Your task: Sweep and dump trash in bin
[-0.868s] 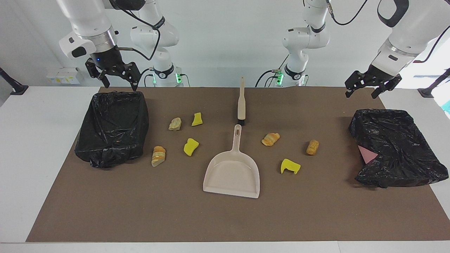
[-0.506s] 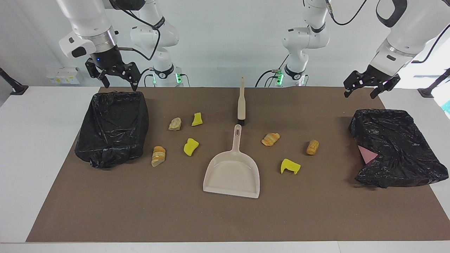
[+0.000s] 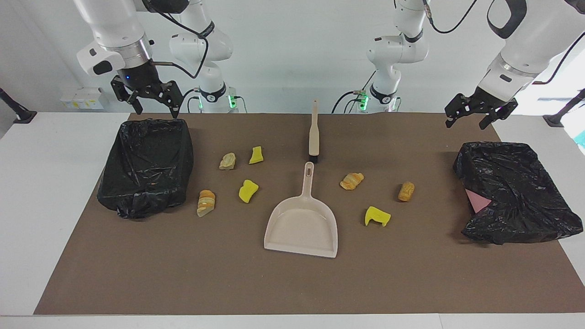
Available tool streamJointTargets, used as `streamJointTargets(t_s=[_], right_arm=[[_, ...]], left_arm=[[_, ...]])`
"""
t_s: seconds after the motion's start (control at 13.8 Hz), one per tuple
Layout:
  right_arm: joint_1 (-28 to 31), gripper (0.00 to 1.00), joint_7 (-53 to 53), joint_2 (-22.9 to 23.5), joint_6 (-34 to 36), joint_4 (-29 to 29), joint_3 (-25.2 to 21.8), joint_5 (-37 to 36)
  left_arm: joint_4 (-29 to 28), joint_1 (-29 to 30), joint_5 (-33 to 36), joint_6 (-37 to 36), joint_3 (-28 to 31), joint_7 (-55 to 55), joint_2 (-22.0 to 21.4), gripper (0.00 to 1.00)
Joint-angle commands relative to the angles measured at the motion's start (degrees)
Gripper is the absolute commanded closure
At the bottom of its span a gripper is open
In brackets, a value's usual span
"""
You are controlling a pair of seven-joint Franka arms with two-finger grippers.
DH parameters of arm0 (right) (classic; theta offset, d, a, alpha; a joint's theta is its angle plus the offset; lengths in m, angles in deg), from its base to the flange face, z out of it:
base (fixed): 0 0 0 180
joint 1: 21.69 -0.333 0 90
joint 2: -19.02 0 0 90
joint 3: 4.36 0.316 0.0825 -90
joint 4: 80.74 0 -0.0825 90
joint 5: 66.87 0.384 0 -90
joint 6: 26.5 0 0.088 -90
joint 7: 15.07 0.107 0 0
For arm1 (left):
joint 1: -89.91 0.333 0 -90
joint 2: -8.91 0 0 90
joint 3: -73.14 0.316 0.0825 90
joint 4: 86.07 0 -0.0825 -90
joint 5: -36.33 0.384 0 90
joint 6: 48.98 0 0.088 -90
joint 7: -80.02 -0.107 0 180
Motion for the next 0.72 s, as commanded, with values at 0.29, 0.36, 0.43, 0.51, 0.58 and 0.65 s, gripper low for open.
streamJointTargets(t_s=[0.29, 0.36, 0.43, 0.51, 0.58, 0.65], right_arm=[[0.73, 0.0, -1.76, -0.4, 0.61, 0.16, 0.22, -0.01], [0.73, 0.0, -1.76, -0.4, 0.61, 0.16, 0.22, -0.01], [0.73, 0.0, -1.33, -0.4, 0.7, 0.16, 0.22, -0.01], [0.9, 0.0, -1.23, -0.4, 0.87, 0.16, 0.14, -0.01], [1.16, 0.0, -1.67, -0.4, 0.79, 0.16, 0.05, -0.01], [1.25, 0.0, -1.32, -0.4, 0.53, 0.25, 0.13, -0.01]], left_arm=[[-11.97, -1.54, 0.01, 6.59, -0.74, 1.88, -5.75, 0.0], [-15.21, -2.94, 0.0, 8.52, -0.75, 2.59, -7.06, 0.0], [-18.29, -5.13, -0.08, 11.33, -0.66, 3.9, -8.38, 0.0], [-21.19, -6.02, 0.0, 13.79, -0.74, 6.0, -9.79, 0.0], [-23.57, -7.86, -0.08, 15.38, -0.75, 7.33, -10.85, 0.0], [-25.68, -9.79, -0.08, 17.05, -0.75, 8.48, -11.55, 0.0]])
